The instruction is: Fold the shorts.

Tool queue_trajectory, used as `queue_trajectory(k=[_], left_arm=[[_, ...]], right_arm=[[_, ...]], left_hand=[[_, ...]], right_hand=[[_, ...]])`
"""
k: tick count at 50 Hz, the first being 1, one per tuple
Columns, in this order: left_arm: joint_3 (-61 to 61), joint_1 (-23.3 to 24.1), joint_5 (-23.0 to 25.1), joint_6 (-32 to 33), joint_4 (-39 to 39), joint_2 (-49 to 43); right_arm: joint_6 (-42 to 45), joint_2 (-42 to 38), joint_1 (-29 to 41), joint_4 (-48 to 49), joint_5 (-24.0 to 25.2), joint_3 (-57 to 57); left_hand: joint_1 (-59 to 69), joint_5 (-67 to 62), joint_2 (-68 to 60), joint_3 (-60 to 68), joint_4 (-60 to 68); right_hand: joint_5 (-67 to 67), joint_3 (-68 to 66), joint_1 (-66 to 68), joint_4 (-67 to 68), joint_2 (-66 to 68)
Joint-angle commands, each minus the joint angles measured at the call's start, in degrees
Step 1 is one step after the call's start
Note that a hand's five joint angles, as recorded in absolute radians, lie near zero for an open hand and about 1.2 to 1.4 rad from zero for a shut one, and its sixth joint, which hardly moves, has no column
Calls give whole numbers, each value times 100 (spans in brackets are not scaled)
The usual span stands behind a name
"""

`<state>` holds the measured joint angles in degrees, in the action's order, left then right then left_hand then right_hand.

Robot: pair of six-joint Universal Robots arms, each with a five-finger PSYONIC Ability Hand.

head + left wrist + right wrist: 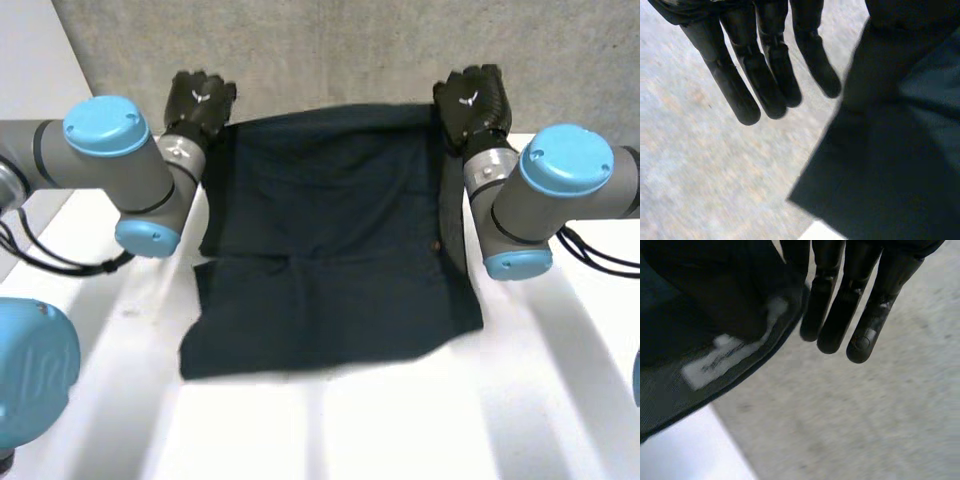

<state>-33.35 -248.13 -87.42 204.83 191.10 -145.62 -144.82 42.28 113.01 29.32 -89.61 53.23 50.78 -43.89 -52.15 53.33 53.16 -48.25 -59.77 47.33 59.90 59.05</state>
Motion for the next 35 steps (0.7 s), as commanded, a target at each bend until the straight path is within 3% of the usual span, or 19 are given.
queue_trajectory(k=[1, 5, 13, 16, 25, 35], left_arm=[[443, 274, 208, 4, 217, -71], [128, 326, 182, 4, 217, 42], [-1401, 335, 147, -4, 173, 1202], [-2323, 362, 68, -13, -2, 1860], [-5221, 660, -20, -346, -855, 3898], [-7202, 784, -12, -1243, -1014, 4824]], right_arm=[[112, -150, 11, -636, 365, -208], [76, 209, 2, -1208, 365, -6], [-108, 1308, -191, -1973, 497, 1127], [-178, 1712, -489, -2438, 743, 1619], [-266, 2530, -1324, -3826, 2174, 3015], [-152, 2627, -1808, -3609, 3072, 4072]], left_hand=[[-4078, 4389, 4215, -4333, -4316], [-4078, 4389, 4215, -4333, -4316], [-4073, 4385, 4210, -4328, -4312], [-4023, 4334, 4159, -4278, -4261], [-3098, 3409, 3234, -3353, -3336], [-1820, 2131, 1956, -2074, -2058]], right_hand=[[4825, 4977, -3733, -4990, -4905], [4825, 4977, -3733, -4990, -4905], [4825, 4977, -3733, -4990, -4905], [4825, 4977, -3733, -4990, -4905], [4179, 4331, -3087, -4345, -4260], [2663, 2815, -1571, -2828, -2744]])
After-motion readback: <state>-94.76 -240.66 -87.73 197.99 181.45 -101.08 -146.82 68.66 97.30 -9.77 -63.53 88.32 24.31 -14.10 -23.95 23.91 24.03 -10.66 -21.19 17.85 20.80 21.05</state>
